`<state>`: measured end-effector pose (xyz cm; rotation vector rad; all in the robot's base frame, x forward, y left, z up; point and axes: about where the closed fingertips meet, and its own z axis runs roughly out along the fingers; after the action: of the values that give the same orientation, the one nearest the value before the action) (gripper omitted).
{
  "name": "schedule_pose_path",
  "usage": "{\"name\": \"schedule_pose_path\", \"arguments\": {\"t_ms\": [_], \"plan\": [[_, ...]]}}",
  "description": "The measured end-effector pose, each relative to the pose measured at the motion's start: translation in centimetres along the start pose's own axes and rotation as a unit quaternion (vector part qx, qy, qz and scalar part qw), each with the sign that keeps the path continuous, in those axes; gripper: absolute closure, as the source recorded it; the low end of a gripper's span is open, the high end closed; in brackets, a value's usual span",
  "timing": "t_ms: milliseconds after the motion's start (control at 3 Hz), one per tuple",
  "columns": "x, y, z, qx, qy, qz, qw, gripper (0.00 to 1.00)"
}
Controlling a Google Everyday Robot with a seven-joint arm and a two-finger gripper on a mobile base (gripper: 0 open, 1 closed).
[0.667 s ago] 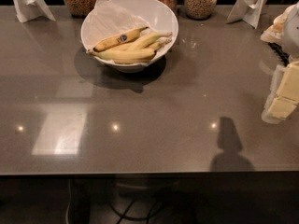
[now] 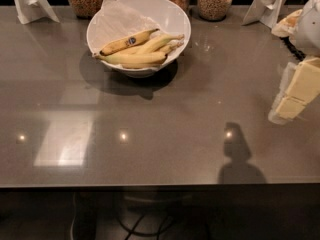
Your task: Pick banana from white bowl
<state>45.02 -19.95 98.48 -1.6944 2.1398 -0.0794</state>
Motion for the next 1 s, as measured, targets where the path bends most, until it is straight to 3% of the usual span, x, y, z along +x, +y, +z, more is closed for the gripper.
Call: {"name": "schedule_pose_path", "arguments": {"t_ms": [333,1000], "plan": [[-2.5,-1.4,0.1,0.025,-0.048,-0.006,0.9985,0.0],[-10.0,-4.6,1.0,0.053,-0.13,-0.019,0.99,0.0]]}}
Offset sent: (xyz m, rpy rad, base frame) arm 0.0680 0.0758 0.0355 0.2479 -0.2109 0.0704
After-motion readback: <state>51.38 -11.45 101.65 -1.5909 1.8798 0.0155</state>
